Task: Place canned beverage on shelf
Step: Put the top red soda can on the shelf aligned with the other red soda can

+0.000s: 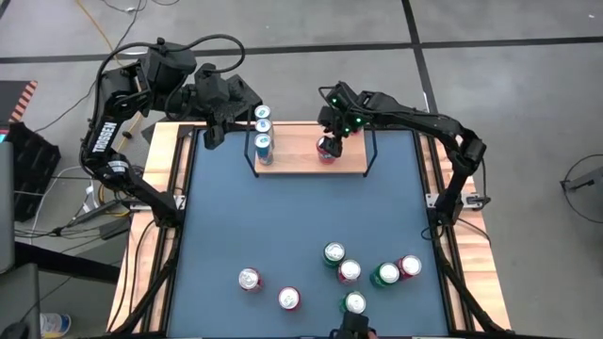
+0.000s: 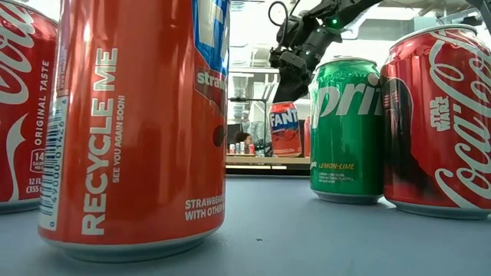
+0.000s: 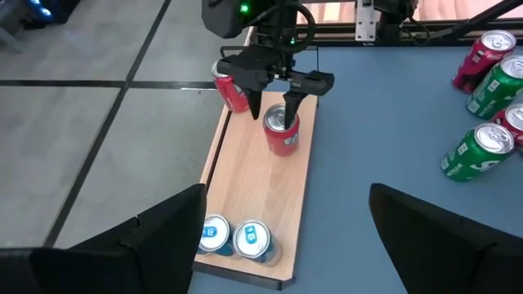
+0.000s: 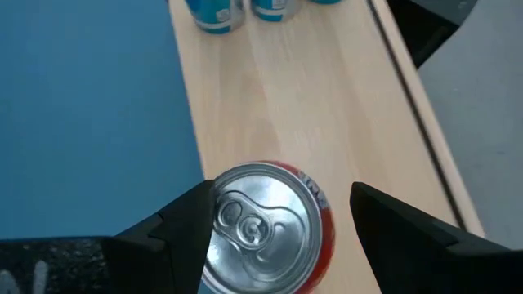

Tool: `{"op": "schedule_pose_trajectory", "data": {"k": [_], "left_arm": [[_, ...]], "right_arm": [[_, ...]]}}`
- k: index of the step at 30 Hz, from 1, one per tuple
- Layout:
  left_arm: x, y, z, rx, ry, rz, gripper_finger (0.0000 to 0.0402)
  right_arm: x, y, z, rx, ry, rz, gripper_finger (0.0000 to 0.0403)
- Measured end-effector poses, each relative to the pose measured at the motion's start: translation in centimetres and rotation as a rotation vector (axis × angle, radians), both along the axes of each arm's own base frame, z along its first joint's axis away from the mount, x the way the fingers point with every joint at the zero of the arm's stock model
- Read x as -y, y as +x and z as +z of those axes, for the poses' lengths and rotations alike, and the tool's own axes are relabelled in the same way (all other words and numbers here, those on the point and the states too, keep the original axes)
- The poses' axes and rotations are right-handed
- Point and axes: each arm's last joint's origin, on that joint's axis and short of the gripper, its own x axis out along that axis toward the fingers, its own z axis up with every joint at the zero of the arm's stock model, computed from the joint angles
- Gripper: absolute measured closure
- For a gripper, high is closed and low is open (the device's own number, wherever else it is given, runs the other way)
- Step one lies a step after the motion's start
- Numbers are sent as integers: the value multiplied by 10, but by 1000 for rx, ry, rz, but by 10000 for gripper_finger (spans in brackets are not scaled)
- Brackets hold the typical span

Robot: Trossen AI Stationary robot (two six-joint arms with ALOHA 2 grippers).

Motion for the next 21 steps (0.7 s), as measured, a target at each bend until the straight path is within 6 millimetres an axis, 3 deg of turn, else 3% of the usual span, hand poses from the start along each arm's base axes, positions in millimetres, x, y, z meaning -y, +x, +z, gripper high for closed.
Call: {"op": "schedule_pose_trajectory", "data": {"k": [14,21], "left_arm": [[0,0,0,-3,-1,3,74],[0,0,-1,-6,-3,3,74]], "right_arm": [[2,-3,38,19,-54,4,96],[-3,-2,27,-55,5,3,96]]}}
